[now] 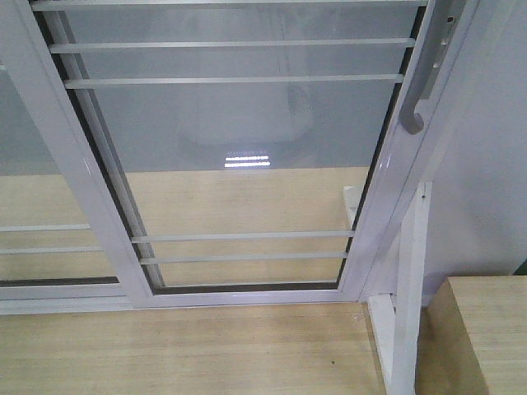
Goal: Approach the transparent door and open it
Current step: 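Align the base in front of the door's grey bar handle, then raise the right gripper to the grey handle and grasp it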
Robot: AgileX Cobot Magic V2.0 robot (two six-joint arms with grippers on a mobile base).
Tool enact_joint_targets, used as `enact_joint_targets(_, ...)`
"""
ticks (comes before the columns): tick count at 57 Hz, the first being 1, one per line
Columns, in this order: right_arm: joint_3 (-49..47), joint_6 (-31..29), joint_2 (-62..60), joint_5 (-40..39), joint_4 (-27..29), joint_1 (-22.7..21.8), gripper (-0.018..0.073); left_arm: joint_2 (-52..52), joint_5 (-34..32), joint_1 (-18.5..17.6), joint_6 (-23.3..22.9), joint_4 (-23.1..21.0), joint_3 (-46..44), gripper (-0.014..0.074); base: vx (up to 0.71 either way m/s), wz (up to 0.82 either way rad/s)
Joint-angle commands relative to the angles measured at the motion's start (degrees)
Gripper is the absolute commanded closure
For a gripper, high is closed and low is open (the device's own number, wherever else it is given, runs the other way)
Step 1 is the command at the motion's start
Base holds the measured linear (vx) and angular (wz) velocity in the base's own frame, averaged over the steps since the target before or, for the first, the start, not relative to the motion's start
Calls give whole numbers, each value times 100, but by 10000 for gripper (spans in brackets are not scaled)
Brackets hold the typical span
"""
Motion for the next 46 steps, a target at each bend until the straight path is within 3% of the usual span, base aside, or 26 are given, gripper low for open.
enact_joint_targets(1, -744, -179, 1049, -540, -106, -22, 564, 998, -335, -31, -7, -26, -729, 603, 0, 0)
enact_joint_targets(12, -1701, -178, 3001, -1254, -101, -22, 564, 2717, -414, -31, -7, -26, -1784, 603, 0, 0)
enact_joint_targets(20, -1889, -149, 3864, -2219, -63, -22, 564, 3434, -935, -31, -7, -26, -2029, 603, 0, 0)
enact_joint_targets(35, -1875, -149, 4374, -2578, -63, -22, 543, 3783, -1199, -31, -7, -26, -2029, 573, 0, 0)
enact_joint_targets(46, -1875, -149, 4374, -2558, -63, -22, 407, 3795, -1231, -31, -7, -26, -2019, 433, 0, 0)
